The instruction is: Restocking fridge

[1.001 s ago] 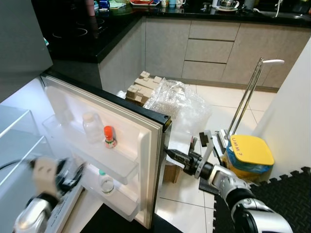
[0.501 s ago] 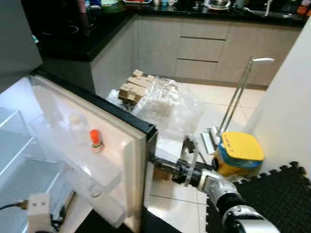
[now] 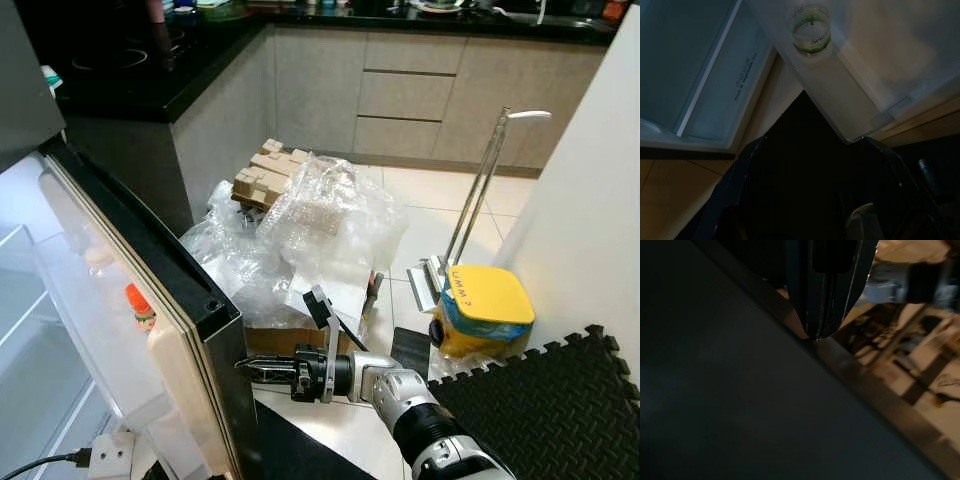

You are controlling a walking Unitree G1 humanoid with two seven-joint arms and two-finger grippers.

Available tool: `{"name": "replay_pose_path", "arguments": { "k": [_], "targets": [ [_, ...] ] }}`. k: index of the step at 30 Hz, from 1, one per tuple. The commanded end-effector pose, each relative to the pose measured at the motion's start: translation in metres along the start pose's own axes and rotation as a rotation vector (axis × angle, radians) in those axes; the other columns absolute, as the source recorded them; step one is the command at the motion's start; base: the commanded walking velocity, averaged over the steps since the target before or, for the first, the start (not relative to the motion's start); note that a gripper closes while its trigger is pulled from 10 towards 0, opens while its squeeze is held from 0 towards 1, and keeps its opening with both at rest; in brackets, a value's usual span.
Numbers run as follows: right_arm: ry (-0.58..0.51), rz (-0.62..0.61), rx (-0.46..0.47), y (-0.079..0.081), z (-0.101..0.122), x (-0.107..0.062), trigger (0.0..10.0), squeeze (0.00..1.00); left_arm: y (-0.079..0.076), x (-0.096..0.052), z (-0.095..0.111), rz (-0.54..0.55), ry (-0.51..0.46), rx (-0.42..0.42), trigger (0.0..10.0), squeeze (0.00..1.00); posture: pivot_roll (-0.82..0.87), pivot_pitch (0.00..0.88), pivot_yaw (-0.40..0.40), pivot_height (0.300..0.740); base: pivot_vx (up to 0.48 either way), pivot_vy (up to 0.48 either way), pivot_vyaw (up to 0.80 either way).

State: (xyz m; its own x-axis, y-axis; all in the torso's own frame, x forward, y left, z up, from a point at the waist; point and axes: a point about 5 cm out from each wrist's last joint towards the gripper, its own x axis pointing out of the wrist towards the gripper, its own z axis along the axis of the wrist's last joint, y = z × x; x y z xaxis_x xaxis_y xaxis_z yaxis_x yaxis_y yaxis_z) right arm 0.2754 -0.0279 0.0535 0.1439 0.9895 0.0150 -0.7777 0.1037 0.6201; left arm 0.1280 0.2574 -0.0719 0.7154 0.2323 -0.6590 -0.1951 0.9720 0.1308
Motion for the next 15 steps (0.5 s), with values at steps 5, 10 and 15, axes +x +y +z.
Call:
{"name": "replay_pose_path", "arguments": {
  "k": [5,10,15],
  "targets": [
    [0.128,-0.637,-0.083,-0.043,-0.018,-0.049,10.0,0.00,0.004,-0.004,-0.012,0.049,0.035,-0.011,10.0,0.00,-0.07,0.037,-0.044,0.740,0.000,0.000,0.00],
    [0.134,-0.975,-0.111,-0.058,-0.026,-0.099,10.0,0.00,0.013,-0.006,-0.011,0.118,0.008,-0.077,10.0,0.00,-0.07,0.040,-0.042,0.740,0.000,0.000,0.00],
    [-0.008,-1.286,-0.135,-0.063,-0.024,-0.151,10.0,0.00,0.023,-0.007,-0.008,0.165,-0.025,-0.130,10.0,0.00,-0.07,0.042,-0.043,0.740,0.000,0.000,0.00]
  ]
}}
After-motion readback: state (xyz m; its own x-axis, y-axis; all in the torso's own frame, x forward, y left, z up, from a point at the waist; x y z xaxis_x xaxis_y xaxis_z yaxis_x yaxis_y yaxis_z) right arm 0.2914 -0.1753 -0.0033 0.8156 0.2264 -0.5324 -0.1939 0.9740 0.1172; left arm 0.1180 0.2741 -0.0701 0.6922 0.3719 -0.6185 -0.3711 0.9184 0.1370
